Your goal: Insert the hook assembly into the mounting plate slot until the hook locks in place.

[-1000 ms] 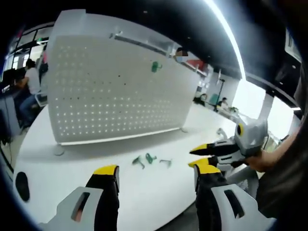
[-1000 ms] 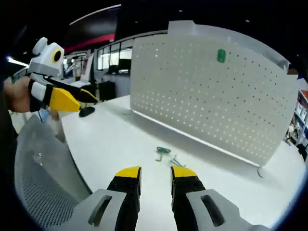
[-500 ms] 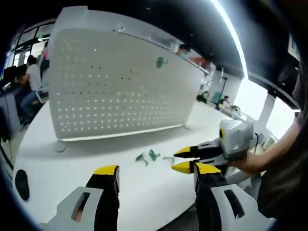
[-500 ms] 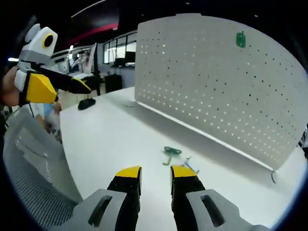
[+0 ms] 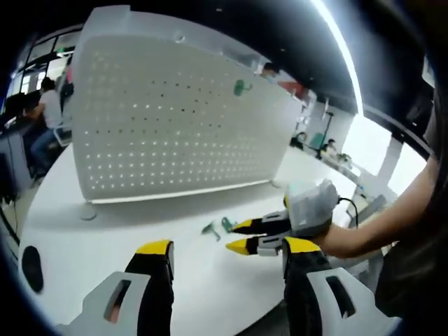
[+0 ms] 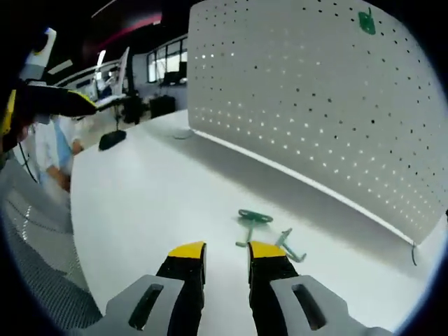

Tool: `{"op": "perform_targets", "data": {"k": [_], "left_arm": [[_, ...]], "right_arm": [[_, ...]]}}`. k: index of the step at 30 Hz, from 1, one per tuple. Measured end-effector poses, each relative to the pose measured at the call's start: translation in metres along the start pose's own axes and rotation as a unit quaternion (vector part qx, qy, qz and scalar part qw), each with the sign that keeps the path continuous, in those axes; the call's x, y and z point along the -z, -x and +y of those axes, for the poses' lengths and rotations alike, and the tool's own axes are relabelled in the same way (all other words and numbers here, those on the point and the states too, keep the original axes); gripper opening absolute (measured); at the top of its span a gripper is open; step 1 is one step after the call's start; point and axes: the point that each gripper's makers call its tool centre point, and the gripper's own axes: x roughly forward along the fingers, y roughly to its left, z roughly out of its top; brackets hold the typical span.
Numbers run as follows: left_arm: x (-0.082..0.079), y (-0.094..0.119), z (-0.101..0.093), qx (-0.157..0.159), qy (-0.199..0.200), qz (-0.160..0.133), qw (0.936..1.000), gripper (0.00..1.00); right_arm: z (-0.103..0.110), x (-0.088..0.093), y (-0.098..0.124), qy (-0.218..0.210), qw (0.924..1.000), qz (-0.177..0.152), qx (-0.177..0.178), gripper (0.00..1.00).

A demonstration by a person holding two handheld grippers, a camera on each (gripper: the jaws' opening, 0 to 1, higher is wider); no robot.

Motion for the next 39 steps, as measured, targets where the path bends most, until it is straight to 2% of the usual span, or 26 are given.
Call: {"op": "perform_targets", "data": {"k": [8,14,23,28,36,39], "left_arm": [[0.002,-0.003,0.006,-0.004,0.007,0.004,1.0000,0.64],[0.003,-0.004,0.010,-0.007,0.009,0.005,0.9999,0.64],[0.003,-0.005,0.014,-0.011,0.013,0.006,0.9998,0.64],[0.004,-0.006,0.014,-0.011,0.016,0.006,0.9998,0.64],[0.003,-0.004,0.016,-0.013,0.017,0.003,0.9998,0.64],[0.003,-0.004,0.017,-0.013,0.016,0.003,0.9998,0.64]], "right_arm": [[-0.007,0.002,-0.019,-0.021,0.9996,0.011,0.011,0.22],[-0.010,0.001,-0.031,-0.014,0.9996,0.023,0.013,0.21],[-0.019,0.008,-0.035,-0.032,0.9983,0.036,0.032,0.17],[-0.026,0.009,-0.037,-0.049,0.9967,0.044,0.047,0.12],[-0.029,0.013,-0.040,-0.062,0.9952,0.057,0.050,0.02],[-0.030,0.013,-0.040,-0.079,0.9940,0.058,0.050,0.01]]}}
